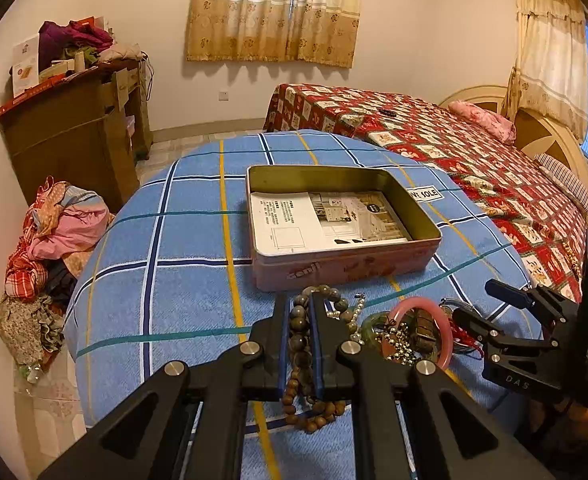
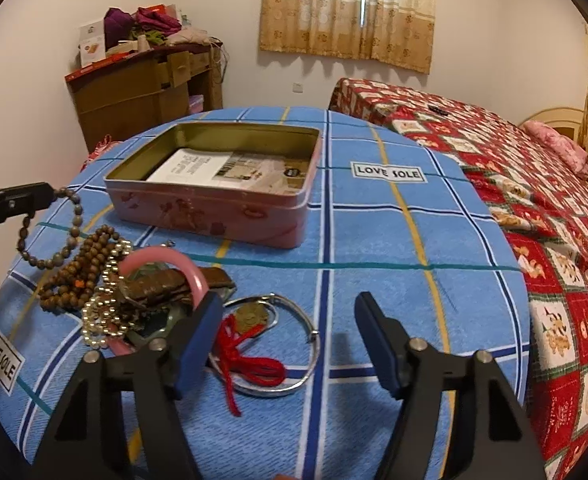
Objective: Organize jewelry
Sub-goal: 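Close the right gripper on the silver bangle while the left gripper lifts the bracelet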
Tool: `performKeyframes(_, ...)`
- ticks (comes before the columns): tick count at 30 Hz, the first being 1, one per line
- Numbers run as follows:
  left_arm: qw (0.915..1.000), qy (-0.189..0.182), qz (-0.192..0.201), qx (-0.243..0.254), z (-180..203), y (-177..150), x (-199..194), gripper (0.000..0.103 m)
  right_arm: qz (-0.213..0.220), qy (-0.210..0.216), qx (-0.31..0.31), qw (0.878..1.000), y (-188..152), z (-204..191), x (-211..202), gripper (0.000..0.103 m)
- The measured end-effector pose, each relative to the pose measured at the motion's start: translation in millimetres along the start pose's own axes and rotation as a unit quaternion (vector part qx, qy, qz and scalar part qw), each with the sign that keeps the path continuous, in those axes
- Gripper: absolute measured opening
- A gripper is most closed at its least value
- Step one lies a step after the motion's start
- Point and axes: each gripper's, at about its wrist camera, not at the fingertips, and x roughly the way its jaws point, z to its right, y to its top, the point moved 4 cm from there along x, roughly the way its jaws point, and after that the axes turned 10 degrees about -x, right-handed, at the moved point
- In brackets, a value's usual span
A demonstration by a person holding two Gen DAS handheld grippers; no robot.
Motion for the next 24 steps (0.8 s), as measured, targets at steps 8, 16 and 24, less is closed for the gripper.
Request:
performKeyframes(8, 1.0, 0.003, -0.002, -0.008, -9, 0, 1, 0.009, -0.012, -0.005, 0.011, 1.0, -5, 14, 4, 0.052)
performKeyframes(16, 1.0, -0.002, -0.009, -0.004, -7, -4, 3, 0.009, -0.045, -0.004, -0.002, 0.999, -12, 12, 17, 0.03)
performKeyframes(24, 0.9999, -0.001, -0.009, -0.006, -8, -5, 3, 0.009, -0.036, 0.006, -0.013, 0.999, -17, 9, 13, 0.008)
